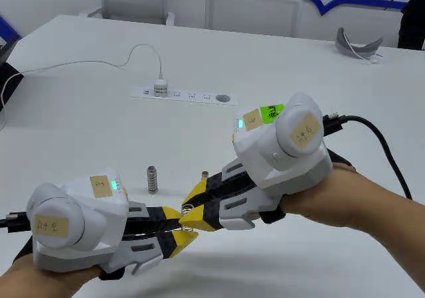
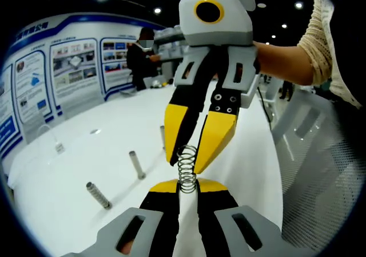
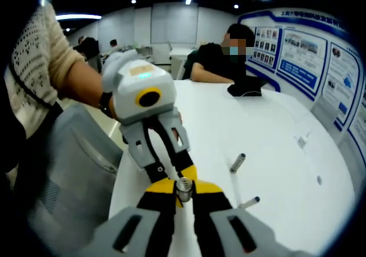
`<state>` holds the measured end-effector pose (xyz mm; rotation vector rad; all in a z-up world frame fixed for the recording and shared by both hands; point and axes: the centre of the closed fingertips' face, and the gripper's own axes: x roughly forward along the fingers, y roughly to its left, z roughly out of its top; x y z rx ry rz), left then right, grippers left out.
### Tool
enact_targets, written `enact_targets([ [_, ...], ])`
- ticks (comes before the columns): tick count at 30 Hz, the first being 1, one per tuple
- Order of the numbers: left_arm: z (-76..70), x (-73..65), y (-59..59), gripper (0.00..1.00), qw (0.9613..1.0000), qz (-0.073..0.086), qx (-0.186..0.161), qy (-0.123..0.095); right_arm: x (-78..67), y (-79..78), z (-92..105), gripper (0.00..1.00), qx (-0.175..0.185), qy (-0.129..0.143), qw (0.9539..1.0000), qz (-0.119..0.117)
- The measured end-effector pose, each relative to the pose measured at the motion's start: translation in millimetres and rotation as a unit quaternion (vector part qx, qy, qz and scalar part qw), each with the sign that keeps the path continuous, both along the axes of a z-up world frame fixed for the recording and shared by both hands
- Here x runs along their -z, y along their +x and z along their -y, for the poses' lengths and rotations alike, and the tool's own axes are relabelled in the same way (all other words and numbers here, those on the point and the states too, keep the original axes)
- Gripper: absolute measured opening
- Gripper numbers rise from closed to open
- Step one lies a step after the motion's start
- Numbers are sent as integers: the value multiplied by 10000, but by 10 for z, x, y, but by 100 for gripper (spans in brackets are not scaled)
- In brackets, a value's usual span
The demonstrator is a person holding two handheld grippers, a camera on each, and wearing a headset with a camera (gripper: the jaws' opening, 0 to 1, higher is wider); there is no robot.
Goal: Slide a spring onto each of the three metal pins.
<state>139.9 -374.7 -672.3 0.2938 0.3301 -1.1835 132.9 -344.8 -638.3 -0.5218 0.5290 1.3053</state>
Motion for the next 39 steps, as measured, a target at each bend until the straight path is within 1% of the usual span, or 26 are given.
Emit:
enact_targets([
  [4, -7, -13, 36, 11, 9999, -4, -91, -78, -13, 36, 2, 12, 90, 58, 9999, -18],
  [8, -5, -16, 54, 12, 9998, 29, -138, -105, -17, 51, 3, 12, 124, 74, 9999, -19],
  [15, -43, -12, 78, 19, 9996, -15, -257, -147, -27, 79, 18, 12, 192, 95, 9998, -12],
  [21, -112, -22, 97, 25, 9989, -55, -410, -224, -56, 130, 64, 12, 297, 116, 9995, 19],
  [26, -185, -30, 101, 31, 9981, -81, -547, -274, -107, 201, 112, 12, 422, 173, 9989, 63],
  [34, -329, -59, 109, 40, 9956, -130, -824, -420, -207, 351, 209, 12, 693, 283, 9971, 160],
  [39, -404, -61, 97, 43, 9940, -168, -966, -483, -262, 435, 251, 12, 826, 330, 9958, 226],
])
